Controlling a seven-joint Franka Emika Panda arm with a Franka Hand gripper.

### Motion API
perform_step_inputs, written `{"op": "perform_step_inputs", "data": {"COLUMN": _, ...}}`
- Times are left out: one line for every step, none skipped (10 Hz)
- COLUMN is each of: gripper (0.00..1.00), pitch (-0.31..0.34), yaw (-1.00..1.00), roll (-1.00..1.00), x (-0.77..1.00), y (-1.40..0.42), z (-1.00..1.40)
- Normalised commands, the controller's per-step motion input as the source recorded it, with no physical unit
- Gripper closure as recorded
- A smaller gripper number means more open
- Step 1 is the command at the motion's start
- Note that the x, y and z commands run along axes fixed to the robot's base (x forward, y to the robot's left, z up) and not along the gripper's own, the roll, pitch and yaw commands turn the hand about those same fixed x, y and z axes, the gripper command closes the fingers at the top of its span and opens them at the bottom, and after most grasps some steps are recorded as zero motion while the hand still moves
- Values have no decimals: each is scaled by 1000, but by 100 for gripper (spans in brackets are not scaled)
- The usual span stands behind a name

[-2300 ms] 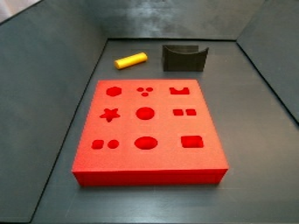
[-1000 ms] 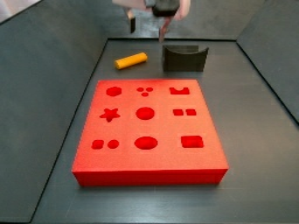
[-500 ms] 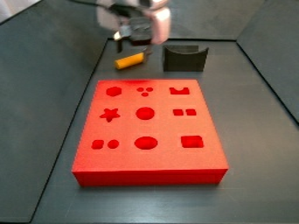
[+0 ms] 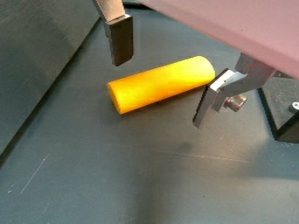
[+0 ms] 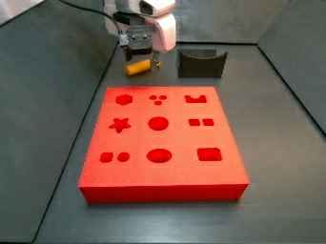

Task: Pick up the oval object. Move up. Place the oval object on the fixture. Regrasp the oval object. Move to above the board. Insert the oval object.
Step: Pick up the oval object.

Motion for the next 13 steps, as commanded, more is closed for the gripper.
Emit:
{"op": "perform_step_inputs", "data": {"gripper": 0, "pitch": -163, "yaw": -274, "roll": -181, "x": 0, "y": 29, "z": -394}}
{"op": "perform_step_inputs", "data": {"gripper": 0, "pitch": -274, "yaw": -560, "roll": -251, "x": 0, "y": 49, "z": -323}}
{"op": "perform_step_inputs", "data": {"gripper": 0, "pitch": -310, "yaw": -474, "roll": -306, "x": 0, "y": 111, "z": -226}}
{"op": "perform_step_inputs", "data": {"gripper": 0, "pitch": -333, "yaw": -131, "roll": -410, "x": 0, "y": 206, "z": -109}}
{"op": "perform_step_inputs", "data": {"gripper": 0, "pitch": -3, "yaw": 0, "roll": 0, "x": 0, "y": 0, "z": -23}}
{"op": "perform_step_inputs", "data": {"gripper": 0, "pitch": -190, "yaw": -80, "roll": -104, "x": -209, "y": -94, "z": -206}}
{"op": "perform_step_inputs", "data": {"gripper": 0, "pitch": -163, "yaw": 0, "roll": -93, "x": -120, "y": -17, "z": -109}}
{"op": "perform_step_inputs", "data": {"gripper": 0, "pitch": 0, "yaw": 0, "roll": 0, "x": -51, "y": 0, "z": 0}}
{"op": "perform_step_inputs", "data": {"gripper": 0, "pitch": 0, "yaw": -3, "roll": 0, "x": -40, "y": 0, "z": 0}}
{"op": "perform_step_inputs", "data": {"gripper": 0, "pitch": 0, "yaw": 0, "roll": 0, "x": -60, "y": 0, "z": -23}}
{"op": "perform_step_inputs", "data": {"gripper": 0, "pitch": 0, "yaw": -3, "roll": 0, "x": -186, "y": 0, "z": -77}}
{"op": "perform_step_inputs", "data": {"gripper": 100, "pitch": 0, "yaw": 0, "roll": 0, "x": 0, "y": 0, "z": 0}}
{"op": "perform_step_inputs", "data": {"gripper": 100, "pitch": 0, "yaw": 0, "roll": 0, "x": 0, "y": 0, "z": 0}}
